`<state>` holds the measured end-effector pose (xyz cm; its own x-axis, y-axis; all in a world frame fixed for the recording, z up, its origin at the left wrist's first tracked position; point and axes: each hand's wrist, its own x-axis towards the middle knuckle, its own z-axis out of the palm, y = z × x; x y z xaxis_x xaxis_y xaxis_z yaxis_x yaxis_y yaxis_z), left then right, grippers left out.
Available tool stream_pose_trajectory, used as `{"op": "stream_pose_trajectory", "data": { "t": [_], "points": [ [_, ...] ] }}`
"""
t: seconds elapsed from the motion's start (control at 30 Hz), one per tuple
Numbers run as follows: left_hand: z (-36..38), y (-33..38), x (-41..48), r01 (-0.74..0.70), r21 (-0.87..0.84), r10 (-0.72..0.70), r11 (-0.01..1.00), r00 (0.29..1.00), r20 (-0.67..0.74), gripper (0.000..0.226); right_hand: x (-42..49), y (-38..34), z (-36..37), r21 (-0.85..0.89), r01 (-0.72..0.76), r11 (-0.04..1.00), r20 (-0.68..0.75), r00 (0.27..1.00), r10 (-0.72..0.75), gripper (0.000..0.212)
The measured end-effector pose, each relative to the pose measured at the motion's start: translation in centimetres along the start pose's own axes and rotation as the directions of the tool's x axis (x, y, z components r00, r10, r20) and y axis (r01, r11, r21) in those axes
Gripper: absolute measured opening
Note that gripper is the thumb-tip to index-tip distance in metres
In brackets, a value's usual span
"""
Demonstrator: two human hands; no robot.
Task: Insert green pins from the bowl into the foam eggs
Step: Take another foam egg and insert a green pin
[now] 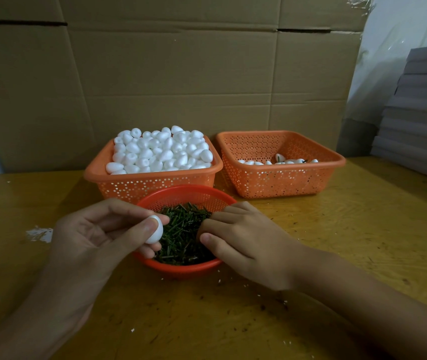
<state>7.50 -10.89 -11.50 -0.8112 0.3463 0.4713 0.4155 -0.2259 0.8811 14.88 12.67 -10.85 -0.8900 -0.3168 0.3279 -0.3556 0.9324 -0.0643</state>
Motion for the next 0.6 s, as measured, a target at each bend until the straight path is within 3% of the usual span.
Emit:
{"op": "stream_pose_trajectory", "data": {
  "t": [0.6],
  "points": [
    [-0.14, 0.26, 0.18, 0.036, -0.118, -0.035, 0.992, 0.999, 0.011, 0.053, -0.02, -0.09, -0.07, 0.009, -0.009, 1.000, 0.013, 1.000, 0.009, 0.040]
  ]
}}
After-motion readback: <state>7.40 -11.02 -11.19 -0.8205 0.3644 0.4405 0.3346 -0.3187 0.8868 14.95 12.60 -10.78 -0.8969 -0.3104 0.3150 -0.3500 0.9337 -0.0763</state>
